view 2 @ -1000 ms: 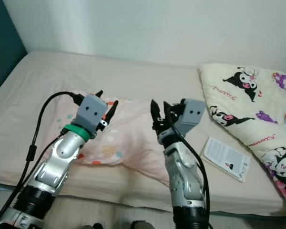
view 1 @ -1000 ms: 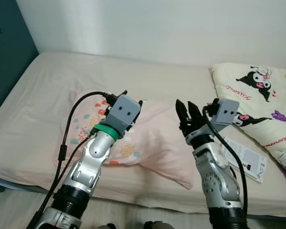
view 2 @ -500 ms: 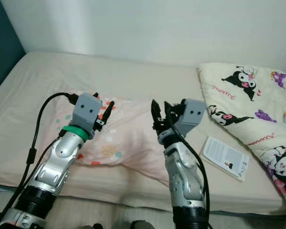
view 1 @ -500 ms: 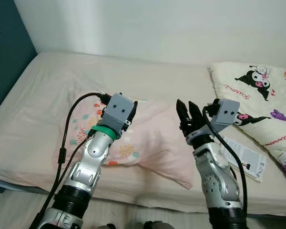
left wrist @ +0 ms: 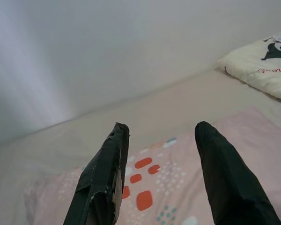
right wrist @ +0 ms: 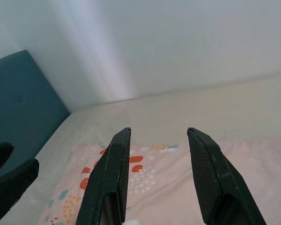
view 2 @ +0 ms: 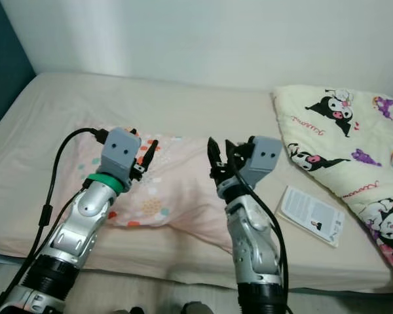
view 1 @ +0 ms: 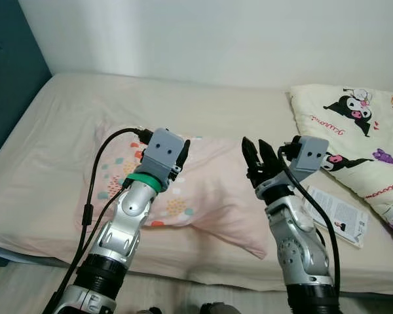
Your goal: Clean up the room
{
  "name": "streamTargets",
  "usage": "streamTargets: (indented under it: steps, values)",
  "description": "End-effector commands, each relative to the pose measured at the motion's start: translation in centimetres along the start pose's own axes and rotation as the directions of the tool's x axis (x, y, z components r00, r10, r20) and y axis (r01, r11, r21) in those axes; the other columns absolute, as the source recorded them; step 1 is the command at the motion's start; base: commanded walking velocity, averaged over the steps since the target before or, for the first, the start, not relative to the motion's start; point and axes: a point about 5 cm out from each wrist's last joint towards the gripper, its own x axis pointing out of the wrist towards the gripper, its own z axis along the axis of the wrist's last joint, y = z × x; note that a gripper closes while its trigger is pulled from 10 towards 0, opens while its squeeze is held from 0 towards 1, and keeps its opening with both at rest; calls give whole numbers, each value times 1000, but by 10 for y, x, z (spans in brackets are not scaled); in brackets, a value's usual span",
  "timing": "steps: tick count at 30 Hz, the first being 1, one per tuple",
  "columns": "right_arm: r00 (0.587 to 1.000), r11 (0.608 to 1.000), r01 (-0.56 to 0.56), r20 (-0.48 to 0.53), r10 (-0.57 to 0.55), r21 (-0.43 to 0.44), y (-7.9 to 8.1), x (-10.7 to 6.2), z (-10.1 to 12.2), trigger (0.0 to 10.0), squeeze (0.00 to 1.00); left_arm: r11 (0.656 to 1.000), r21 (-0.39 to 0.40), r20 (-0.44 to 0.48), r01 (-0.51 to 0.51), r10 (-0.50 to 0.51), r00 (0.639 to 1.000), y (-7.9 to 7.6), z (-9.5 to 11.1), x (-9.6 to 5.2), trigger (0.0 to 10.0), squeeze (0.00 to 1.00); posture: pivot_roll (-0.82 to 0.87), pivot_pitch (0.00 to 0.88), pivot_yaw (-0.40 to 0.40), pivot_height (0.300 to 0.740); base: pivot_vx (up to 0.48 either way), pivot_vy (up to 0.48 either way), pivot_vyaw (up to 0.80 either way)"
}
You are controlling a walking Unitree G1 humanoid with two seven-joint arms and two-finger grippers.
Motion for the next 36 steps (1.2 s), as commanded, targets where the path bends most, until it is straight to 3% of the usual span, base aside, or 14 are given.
streamTargets:
  steps: [1, 36]
  values:
    - [1000, 1000, -7, -7, 7, 6, 2, 0, -3, 10000, 0, 1000, -5, -21, -8, 8, 1000, 3, -4, -1, 10000, 0, -165, 24, 35, 738, 0, 435, 0]
    - [1000, 1000, -5, -12, 5, 17, 5, -1, -6, 10000, 0, 1000, 6, 2, -4, 4, 1000, 2, 0, -1, 10000, 0, -159, 43, 44, 738, 0, 416, 0]
